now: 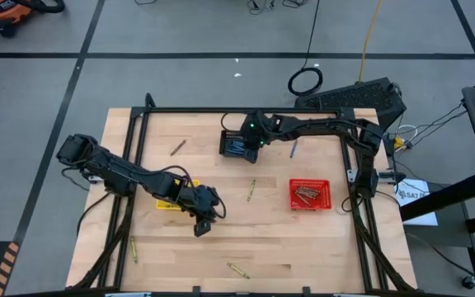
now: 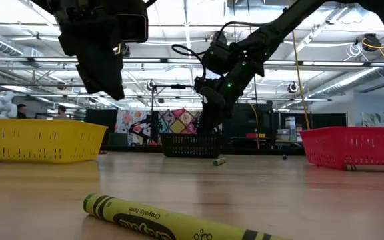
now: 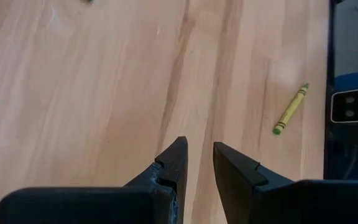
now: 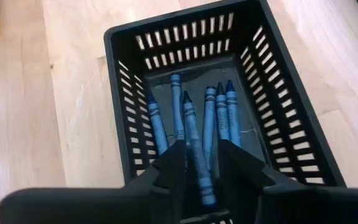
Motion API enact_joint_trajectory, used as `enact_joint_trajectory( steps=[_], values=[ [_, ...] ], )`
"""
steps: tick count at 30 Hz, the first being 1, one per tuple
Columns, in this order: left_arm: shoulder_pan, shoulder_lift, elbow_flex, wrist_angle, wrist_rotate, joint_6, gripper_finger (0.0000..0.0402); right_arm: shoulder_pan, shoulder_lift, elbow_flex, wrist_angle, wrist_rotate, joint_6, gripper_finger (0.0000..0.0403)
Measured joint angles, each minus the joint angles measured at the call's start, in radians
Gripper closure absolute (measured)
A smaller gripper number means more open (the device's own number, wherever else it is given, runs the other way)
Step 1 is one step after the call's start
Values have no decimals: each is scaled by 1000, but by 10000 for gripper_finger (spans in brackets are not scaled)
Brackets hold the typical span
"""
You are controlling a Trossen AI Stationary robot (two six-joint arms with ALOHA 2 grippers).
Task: Sort crayons
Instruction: Put the green crayon into the yellow bin
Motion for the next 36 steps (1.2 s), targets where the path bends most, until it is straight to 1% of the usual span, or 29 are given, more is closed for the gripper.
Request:
enact_joint_trajectory(
  steps=[5, 10, 17, 23, 30, 36],
  values=[
    [-3, 0, 0, -42, -1, -86, 320, 2, -10, 2, -1, 1, 1, 301],
    [-50, 0, 0, -66, -3, -203, 320, 5, -56, 32, -42, 3, -1, 296],
    [-150, 0, 0, -100, -13, -451, 320, 7, -151, 108, -113, 4, 19, 296],
    [-246, 0, 0, -158, -41, -683, 320, 7, -212, 125, -150, 4, 28, 296],
    [-350, 0, 0, -210, -51, -917, 320, 7, -228, 125, -209, 4, 28, 296],
    [-423, 0, 0, -307, -38, -1080, 320, 7, -228, 125, -257, 4, 28, 296]
  ],
)
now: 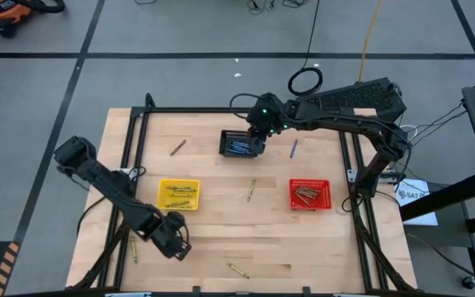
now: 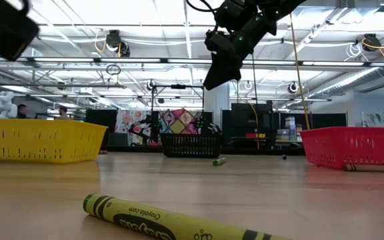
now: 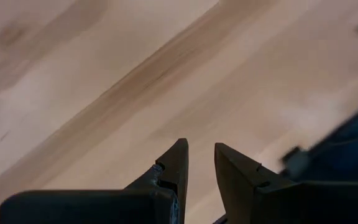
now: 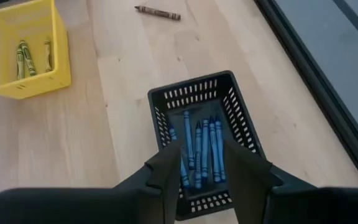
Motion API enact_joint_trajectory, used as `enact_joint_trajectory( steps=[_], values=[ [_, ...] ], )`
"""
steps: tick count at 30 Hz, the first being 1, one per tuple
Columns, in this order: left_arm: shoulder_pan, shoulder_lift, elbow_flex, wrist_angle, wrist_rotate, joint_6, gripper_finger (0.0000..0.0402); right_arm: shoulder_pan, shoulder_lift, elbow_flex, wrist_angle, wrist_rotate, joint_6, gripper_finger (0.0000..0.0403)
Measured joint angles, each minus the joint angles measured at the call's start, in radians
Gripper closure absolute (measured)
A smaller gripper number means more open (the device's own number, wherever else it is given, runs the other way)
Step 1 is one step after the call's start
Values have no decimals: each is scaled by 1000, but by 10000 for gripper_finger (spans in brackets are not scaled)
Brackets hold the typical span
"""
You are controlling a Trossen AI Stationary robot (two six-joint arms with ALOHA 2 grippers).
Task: Sort crayons
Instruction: Put the green crayon into the yellow bin
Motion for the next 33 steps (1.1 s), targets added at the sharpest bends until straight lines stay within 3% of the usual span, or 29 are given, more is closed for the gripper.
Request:
enact_joint_trajectory(
  steps=[9, 19, 27, 33],
  values=[
    [-78, 0, 0, -195, 106, -217, 320, 0, 0, 0, -13, 0, 0, 296],
    [-133, 0, -5, -306, 145, -404, 320, 0, 0, 0, -12, 0, 0, 296],
    [-157, 0, -38, -451, 293, -422, 320, 0, 0, 0, -12, -1, 14, 296],
    [-159, 0, -38, -455, 316, -374, 320, 0, 0, 0, -12, 0, 27, 296]
  ],
)
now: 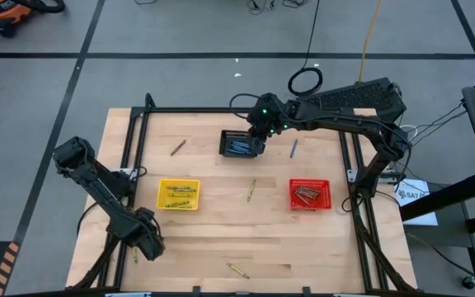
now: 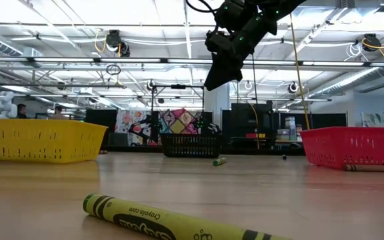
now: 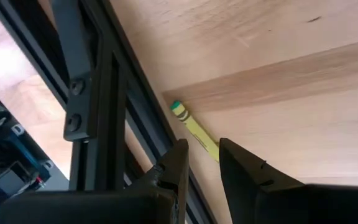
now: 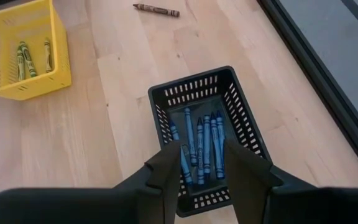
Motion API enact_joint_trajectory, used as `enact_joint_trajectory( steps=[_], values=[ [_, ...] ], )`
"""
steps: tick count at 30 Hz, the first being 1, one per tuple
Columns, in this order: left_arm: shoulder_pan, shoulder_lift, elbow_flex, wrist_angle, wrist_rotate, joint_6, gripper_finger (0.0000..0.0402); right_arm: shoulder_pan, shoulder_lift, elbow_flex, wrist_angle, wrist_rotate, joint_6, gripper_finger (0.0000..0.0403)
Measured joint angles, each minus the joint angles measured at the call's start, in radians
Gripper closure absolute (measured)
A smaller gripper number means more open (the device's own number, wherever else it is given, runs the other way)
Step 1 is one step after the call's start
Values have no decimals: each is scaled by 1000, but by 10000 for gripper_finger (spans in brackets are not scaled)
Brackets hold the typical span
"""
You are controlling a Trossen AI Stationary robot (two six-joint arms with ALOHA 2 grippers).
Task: Sort crayons
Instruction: Put the green crayon into the yellow bin
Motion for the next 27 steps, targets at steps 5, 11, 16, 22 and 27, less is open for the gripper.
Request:
enact_joint_trajectory(
  steps=[5, 11, 16, 22, 27],
  values=[
    [-3, 25, 0, 19, 23, 4, 320, 0, 0, 0, 0, 0, 0, 296],
    [-3, 85, 0, 58, 28, 29, 320, 0, 0, 0, 0, 0, 0, 296],
    [-3, 114, 0, 82, 53, 29, 320, 0, 0, 0, 1, 0, 0, 296],
    [-6, 119, 0, 77, 53, 33, 320, 0, 0, 0, 0, 0, 0, 296],
    [-22, 119, 0, 76, 64, 65, 331, 1, 0, 0, 1, -3, 0, 296]
  ],
)
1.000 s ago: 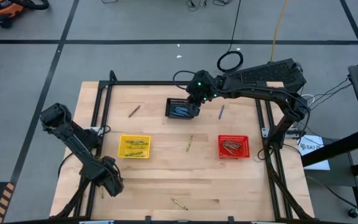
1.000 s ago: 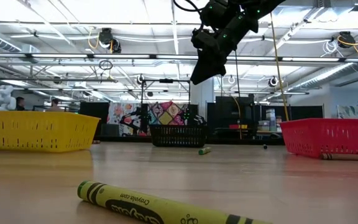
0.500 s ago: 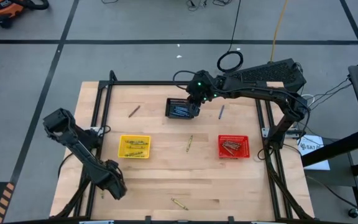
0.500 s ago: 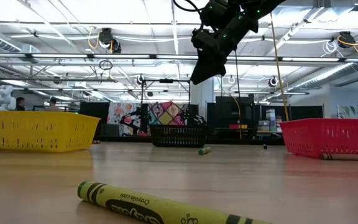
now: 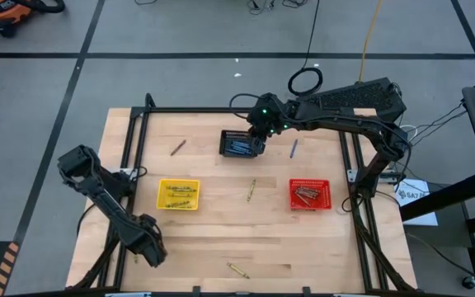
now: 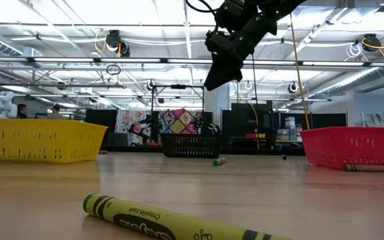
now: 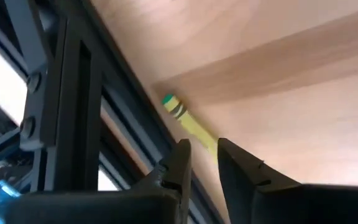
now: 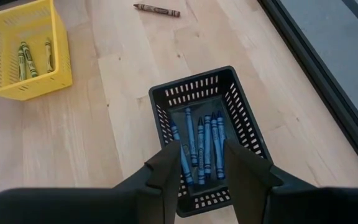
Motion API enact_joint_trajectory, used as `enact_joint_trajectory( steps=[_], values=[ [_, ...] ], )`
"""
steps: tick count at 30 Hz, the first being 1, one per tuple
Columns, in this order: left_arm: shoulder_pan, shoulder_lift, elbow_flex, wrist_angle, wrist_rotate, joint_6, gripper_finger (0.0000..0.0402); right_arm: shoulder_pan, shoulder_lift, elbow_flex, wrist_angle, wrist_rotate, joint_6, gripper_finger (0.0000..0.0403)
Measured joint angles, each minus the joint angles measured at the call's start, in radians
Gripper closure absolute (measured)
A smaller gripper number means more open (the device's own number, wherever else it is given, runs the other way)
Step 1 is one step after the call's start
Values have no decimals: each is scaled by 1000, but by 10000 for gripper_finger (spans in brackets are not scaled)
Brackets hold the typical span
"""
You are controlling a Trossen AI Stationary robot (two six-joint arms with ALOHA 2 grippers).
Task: Sort crayons
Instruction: Put the green crayon into the yellow bin
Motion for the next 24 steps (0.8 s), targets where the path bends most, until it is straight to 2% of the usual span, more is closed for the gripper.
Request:
enact_joint_trajectory(
  steps=[8, 24],
  values=[
    [-18, 0, 0, 5, 38, -18, 398, 0, 0, 0, 0, 0, 0, 296],
    [-47, 0, 0, 56, 47, -78, 401, 3, 0, 0, 0, 0, 0, 296]
  ],
)
